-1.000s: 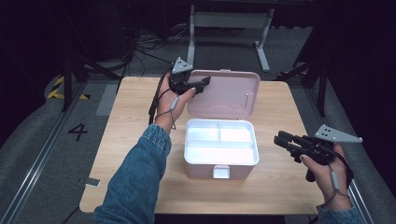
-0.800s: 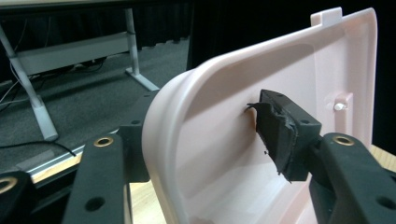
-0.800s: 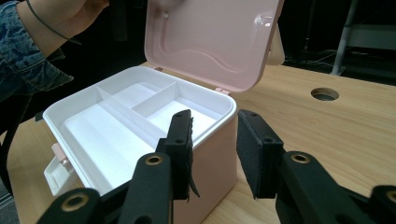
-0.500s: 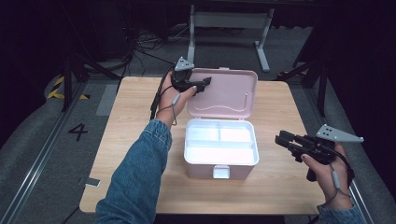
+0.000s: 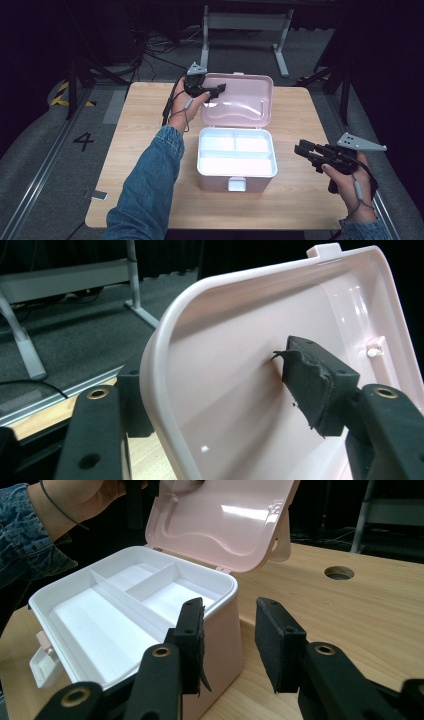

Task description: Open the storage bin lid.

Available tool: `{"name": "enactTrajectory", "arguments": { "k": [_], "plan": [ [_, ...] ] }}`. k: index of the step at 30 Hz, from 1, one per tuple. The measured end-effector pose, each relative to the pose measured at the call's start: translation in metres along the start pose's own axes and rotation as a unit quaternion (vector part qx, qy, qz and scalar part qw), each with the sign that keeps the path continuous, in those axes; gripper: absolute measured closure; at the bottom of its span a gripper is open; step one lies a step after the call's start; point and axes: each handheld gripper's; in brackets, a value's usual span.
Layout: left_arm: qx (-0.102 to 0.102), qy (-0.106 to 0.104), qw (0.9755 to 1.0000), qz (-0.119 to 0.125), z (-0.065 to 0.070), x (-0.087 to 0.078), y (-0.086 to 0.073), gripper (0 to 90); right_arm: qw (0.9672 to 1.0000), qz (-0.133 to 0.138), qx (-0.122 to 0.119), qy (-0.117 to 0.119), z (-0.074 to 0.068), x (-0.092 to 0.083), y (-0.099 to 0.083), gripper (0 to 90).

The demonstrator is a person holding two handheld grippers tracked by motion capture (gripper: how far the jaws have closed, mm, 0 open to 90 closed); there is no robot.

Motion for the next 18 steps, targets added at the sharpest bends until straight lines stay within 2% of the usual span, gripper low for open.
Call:
{"name": "enactTrajectory", "arguments": {
  "k": [18],
  "plan": [
    [-0.030, -0.009, 0.9992, -0.025, -0.008, 0.019, -0.013, 33.3, 0.9999, -0.010, 0.013, -0.001, 0.008, 0.003, -0.005, 64.9]
  ]
}}
Point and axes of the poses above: each handheld gripper's, and its own axes: x roughly forward along the jaws, y roughly out of its top, z roughly to its right, and after that the axes turned 15 degrees about y, right-handed
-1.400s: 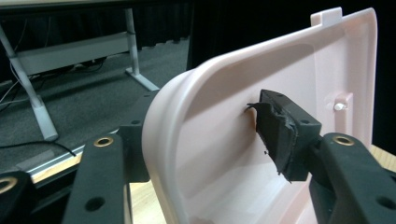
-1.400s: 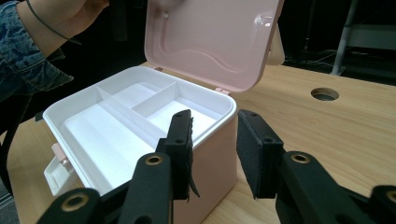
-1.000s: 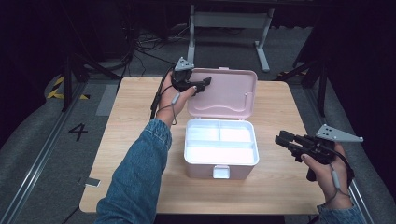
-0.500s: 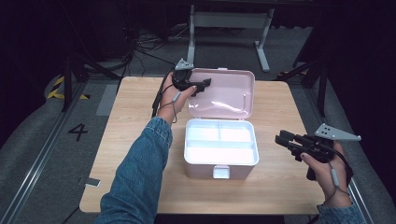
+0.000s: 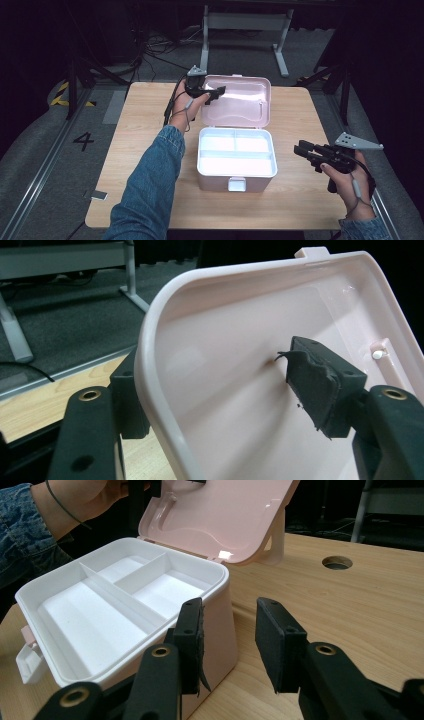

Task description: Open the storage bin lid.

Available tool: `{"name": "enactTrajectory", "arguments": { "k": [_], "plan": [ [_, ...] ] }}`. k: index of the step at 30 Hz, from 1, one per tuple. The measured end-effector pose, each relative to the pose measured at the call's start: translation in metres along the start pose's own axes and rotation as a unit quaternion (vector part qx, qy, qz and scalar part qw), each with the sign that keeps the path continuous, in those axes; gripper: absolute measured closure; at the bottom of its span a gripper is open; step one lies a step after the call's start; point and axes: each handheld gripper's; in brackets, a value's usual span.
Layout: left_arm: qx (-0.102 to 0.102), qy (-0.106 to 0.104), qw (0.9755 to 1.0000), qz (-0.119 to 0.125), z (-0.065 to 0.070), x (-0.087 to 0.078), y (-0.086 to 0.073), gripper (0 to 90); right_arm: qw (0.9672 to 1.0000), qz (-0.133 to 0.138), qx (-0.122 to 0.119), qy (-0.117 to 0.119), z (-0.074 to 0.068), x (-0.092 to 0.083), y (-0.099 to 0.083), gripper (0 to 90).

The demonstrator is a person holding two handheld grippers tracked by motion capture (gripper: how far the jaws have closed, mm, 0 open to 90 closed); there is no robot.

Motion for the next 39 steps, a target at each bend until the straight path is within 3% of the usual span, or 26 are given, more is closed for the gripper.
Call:
{"name": "enactTrajectory", "arguments": {
  "k": [20, 25, 28, 31, 33, 38, 39],
  "plan": [
    [-0.015, -0.002, 0.9994, -0.031, -0.005, 0.012, -0.010, 29.9, 1.0000, -0.005, 0.001, 0.000, 0.002, 0.000, -0.002, 64.5],
    [-0.013, 0.004, 0.9986, -0.052, -0.006, 0.013, -0.013, 27.5, 1.0000, -0.002, 0.000, 0.000, 0.001, 0.000, -0.001, 64.6],
    [-0.008, 0.012, 0.9983, -0.057, -0.007, 0.014, -0.015, 27.5, 1.0000, -0.002, -0.001, -0.001, 0.001, 0.000, -0.001, 64.6],
    [0.020, 0.038, 0.9964, -0.073, -0.011, 0.012, -0.019, 30.9, 1.0000, 0.001, -0.003, -0.004, 0.002, -0.001, -0.001, 64.2],
    [0.023, 0.043, 0.9964, -0.070, -0.012, 0.010, -0.020, 31.3, 1.0000, 0.003, 0.000, -0.004, 0.002, -0.001, 0.000, 64.0],
    [0.035, 0.055, 0.9967, -0.050, -0.013, -0.010, -0.017, 32.4, 1.0000, 0.005, -0.005, 0.000, 0.008, 0.010, 0.009, 61.6],
    [0.043, 0.056, 0.9966, -0.042, -0.013, -0.024, -0.012, 32.5, 1.0000, 0.003, -0.007, -0.001, 0.009, 0.013, 0.011, 60.8]
  ]
}}
Point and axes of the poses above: each handheld gripper's, and its own axes: x roughly forward along the jaws, y roughly out of its top, z roughly to its right, and after that the axes turned 15 degrees about y, right-handed
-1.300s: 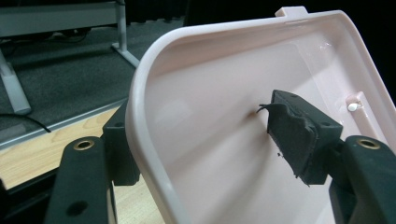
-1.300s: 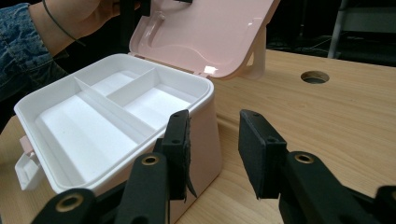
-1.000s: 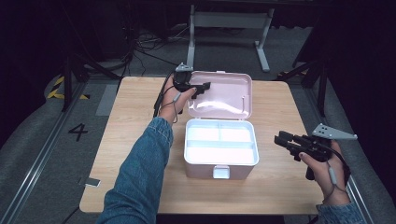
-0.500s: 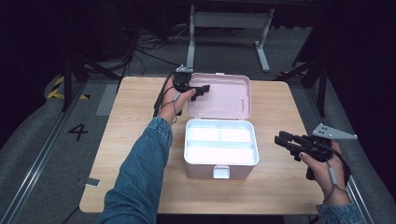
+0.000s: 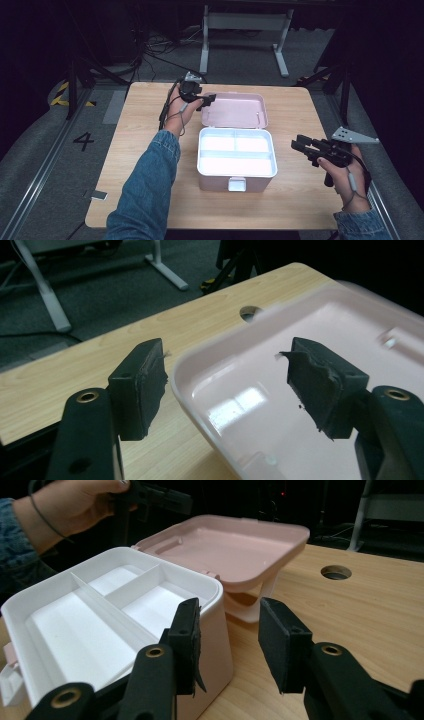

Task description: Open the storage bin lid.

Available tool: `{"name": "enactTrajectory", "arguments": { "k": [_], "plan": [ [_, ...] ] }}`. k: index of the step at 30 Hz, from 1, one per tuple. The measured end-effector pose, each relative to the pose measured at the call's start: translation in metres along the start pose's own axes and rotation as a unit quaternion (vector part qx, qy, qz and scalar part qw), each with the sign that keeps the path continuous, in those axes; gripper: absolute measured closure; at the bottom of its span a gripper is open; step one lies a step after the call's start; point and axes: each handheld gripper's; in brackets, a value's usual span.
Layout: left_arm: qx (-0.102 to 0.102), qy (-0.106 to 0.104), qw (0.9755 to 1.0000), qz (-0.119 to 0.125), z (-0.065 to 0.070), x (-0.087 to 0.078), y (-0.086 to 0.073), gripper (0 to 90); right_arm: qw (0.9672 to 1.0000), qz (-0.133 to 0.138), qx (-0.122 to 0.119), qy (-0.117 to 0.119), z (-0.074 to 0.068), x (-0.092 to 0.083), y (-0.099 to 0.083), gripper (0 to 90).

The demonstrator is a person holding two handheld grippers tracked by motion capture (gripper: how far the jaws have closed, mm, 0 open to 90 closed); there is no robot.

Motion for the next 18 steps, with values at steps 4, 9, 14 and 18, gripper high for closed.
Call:
{"name": "enactTrajectory", "arguments": {
  "k": [4, 9, 14, 18],
  "plan": [
    [0.002, -0.002, 0.9998, 0.018, 0.001, -0.024, 0.005, 32.5, 1.0000, 0.003, -0.003, 0.006, 0.004, 0.008, 0.007, 57.0],
    [0.023, -0.009, 0.9991, 0.035, 0.006, -0.063, 0.010, 32.0, 1.0000, 0.004, -0.005, 0.006, 0.010, 0.020, 0.017, 52.7],
    [0.046, -0.013, 0.9982, 0.037, 0.011, -0.104, 0.008, 31.5, 1.0000, 0.007, 0.000, 0.001, 0.020, 0.023, 0.023, 49.2],
    [0.055, -0.020, 0.9975, 0.040, 0.011, -0.126, 0.002, 31.3, 1.0000, 0.004, 0.003, -0.002, 0.024, 0.022, 0.024, 47.5]
  ]
}}
Point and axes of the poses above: each handheld gripper's, and its own axes: x roughly forward along the jaws, y roughly out of its top, z roughly to its right, and after that the axes turned 15 degrees about y, right-handed
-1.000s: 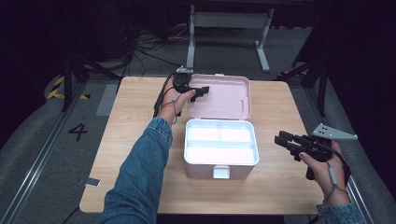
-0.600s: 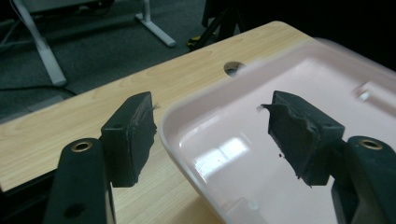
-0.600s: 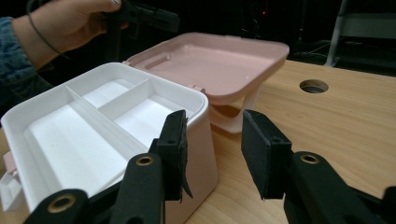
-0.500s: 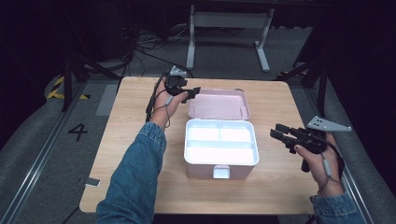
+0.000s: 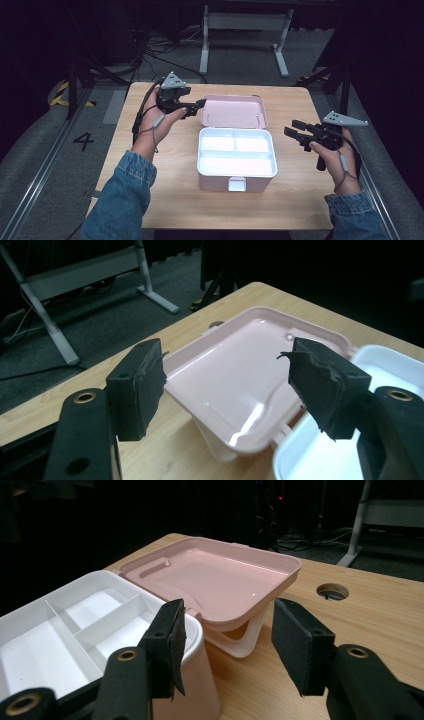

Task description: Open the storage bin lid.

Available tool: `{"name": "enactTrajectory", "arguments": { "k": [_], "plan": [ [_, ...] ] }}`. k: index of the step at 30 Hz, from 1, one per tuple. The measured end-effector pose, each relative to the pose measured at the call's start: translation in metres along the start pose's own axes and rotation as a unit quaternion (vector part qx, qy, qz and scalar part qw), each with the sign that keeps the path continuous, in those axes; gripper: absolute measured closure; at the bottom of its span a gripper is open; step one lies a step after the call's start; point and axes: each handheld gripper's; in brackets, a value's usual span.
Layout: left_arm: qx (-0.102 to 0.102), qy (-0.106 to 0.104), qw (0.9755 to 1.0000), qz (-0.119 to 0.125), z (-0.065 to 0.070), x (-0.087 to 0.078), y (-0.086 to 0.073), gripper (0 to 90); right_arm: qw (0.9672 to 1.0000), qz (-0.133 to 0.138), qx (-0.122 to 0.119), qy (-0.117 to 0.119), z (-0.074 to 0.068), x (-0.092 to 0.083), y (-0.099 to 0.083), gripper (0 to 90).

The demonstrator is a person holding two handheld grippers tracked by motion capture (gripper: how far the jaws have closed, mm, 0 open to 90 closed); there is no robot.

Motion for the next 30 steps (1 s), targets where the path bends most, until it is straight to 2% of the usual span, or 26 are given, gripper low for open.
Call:
{"name": "enactTrajectory", "arguments": {
  "k": [4, 5, 9, 12, 16, 18, 19, 22, 25, 28, 30],
  "plan": [
    [0.030, 0.014, 0.9994, -0.009, 0.000, -0.023, -0.010, 31.1, 0.9999, -0.003, 0.006, -0.008, 0.004, -0.007, -0.001, 45.4],
    [0.034, 0.011, 0.9992, -0.015, 0.000, -0.030, -0.013, 31.1, 0.9999, -0.002, 0.009, -0.010, 0.005, -0.009, -0.001, 44.4],
    [0.038, 0.004, 0.9992, -0.014, 0.000, -0.046, -0.025, 30.6, 0.9997, 0.003, 0.020, -0.013, 0.008, -0.014, -0.002, 42.2],
    [0.031, 0.005, 0.9994, -0.017, -0.001, -0.056, -0.038, 30.2, 0.9996, -0.002, 0.020, -0.019, 0.009, -0.017, -0.004, 42.0],
    [0.017, 0.029, 0.9991, -0.024, -0.005, -0.067, -0.058, 30.2, 0.9993, -0.020, 0.014, -0.030, 0.011, -0.020, -0.009, 42.0],
    [0.012, 0.032, 0.9990, -0.029, -0.006, -0.069, -0.063, 30.2, 0.9990, -0.027, 0.012, -0.033, 0.012, -0.021, -0.010, 42.0],
    [0.005, 0.047, 0.9979, -0.045, -0.010, -0.073, -0.073, 30.2, 0.9985, -0.038, 0.012, -0.037, 0.013, -0.023, -0.013, 42.0],
    [-0.004, 0.058, 0.9967, -0.057, -0.013, -0.076, -0.085, 30.3, 0.9979, -0.045, 0.015, -0.043, 0.015, -0.025, -0.016, 42.0],
    [-0.012, 0.060, 0.9960, -0.066, -0.017, -0.077, -0.095, 30.5, 0.9976, -0.049, 0.017, -0.047, 0.017, -0.027, -0.019, 41.9],
    [-0.006, 0.077, 0.9936, -0.082, -0.022, -0.078, -0.102, 30.3, 0.9970, -0.055, 0.019, -0.051, 0.020, -0.029, -0.022, 41.7],
    [-0.016, 0.069, 0.9934, -0.090, -0.025, -0.076, -0.109, 30.3, 0.9967, -0.058, 0.020, -0.054, 0.021, -0.030, -0.024, 41.5]
  ]
}}
Point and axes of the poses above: each handheld gripper's, and its own axes: x roughly forward along the jaws, y roughly out of its top, z roughly to its right, and after that the axes turned 15 degrees about y, right-handed
